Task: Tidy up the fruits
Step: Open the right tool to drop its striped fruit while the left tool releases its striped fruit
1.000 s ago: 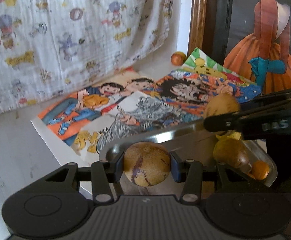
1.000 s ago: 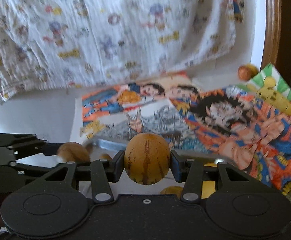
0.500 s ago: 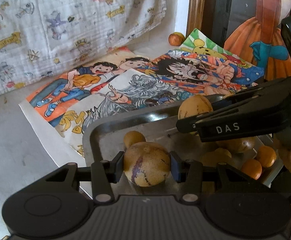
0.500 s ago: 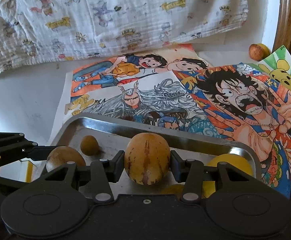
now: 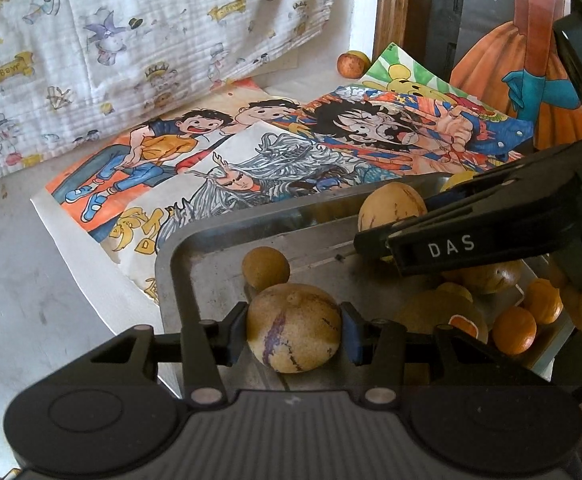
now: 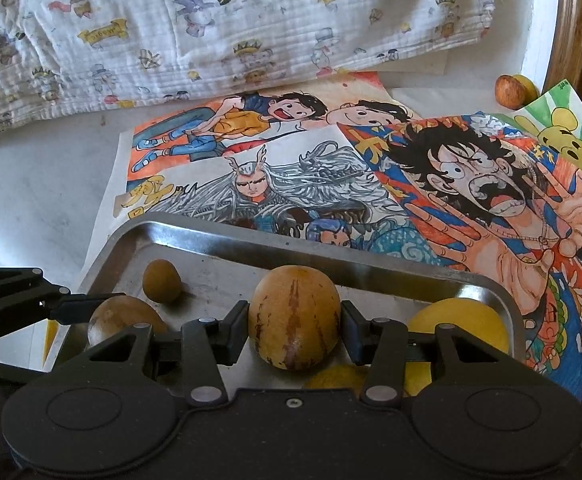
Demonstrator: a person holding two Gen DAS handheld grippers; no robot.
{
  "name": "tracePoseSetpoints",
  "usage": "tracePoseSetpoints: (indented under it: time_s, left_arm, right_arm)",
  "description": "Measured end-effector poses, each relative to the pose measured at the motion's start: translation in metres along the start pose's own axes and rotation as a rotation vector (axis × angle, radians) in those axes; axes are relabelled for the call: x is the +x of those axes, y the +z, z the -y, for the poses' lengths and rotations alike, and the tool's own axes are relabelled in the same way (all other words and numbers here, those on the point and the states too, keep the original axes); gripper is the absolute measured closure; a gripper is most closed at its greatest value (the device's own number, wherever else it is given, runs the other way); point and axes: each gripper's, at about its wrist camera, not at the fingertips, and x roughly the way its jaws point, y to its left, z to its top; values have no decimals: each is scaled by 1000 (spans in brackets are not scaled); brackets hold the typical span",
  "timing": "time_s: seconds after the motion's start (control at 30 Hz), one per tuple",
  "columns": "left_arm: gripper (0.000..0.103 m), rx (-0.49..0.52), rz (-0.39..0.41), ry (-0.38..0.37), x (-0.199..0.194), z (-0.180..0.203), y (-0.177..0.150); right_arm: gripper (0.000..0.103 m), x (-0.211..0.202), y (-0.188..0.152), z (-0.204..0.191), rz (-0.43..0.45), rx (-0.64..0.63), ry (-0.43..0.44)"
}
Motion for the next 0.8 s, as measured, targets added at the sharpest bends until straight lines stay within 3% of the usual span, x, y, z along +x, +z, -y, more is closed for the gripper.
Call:
tracePoseSetpoints:
  time_s: [0.6, 0.8]
  left_arm:
    - [45, -9, -7, -6, -1, 0, -2]
    - [32, -20, 10, 5, -4, -3, 0]
  right_arm:
    - [52, -2, 0, 4, 12, 26, 2]
    - [47, -6, 3, 4, 28, 41, 4]
